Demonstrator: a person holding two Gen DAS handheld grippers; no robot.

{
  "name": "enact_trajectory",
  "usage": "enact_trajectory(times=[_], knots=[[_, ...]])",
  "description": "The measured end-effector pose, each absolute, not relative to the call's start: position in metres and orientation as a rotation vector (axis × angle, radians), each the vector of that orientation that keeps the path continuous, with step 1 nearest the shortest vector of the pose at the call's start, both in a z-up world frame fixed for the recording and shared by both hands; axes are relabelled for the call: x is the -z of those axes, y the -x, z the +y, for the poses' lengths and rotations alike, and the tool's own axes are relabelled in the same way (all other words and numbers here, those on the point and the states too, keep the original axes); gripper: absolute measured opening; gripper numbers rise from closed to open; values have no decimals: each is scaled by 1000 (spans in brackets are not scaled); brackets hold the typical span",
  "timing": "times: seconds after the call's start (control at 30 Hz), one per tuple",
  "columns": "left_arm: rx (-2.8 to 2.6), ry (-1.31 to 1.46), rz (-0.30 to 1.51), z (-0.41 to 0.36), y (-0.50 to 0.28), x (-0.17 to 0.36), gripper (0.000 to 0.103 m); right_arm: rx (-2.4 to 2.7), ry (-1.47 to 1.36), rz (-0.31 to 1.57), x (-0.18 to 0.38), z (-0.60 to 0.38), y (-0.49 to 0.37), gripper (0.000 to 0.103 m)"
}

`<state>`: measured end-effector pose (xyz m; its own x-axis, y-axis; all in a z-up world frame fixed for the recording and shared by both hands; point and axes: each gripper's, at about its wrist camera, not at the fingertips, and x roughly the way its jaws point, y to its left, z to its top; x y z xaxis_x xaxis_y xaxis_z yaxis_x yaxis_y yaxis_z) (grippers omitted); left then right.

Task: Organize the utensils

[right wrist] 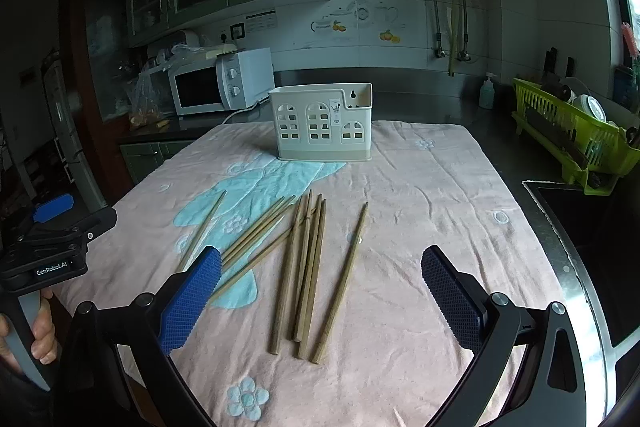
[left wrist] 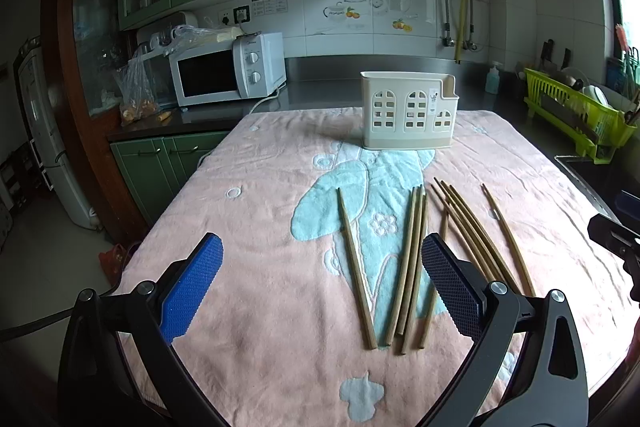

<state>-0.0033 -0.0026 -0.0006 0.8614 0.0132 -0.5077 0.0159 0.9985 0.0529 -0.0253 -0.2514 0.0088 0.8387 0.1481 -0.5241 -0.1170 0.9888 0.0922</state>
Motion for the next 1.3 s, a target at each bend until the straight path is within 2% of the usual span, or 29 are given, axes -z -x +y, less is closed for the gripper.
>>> enact_trajectory(times=[1.3], knots=[[-26,-59,542,3,-7,5,98,-155,-59,580,4,-253,15,97]])
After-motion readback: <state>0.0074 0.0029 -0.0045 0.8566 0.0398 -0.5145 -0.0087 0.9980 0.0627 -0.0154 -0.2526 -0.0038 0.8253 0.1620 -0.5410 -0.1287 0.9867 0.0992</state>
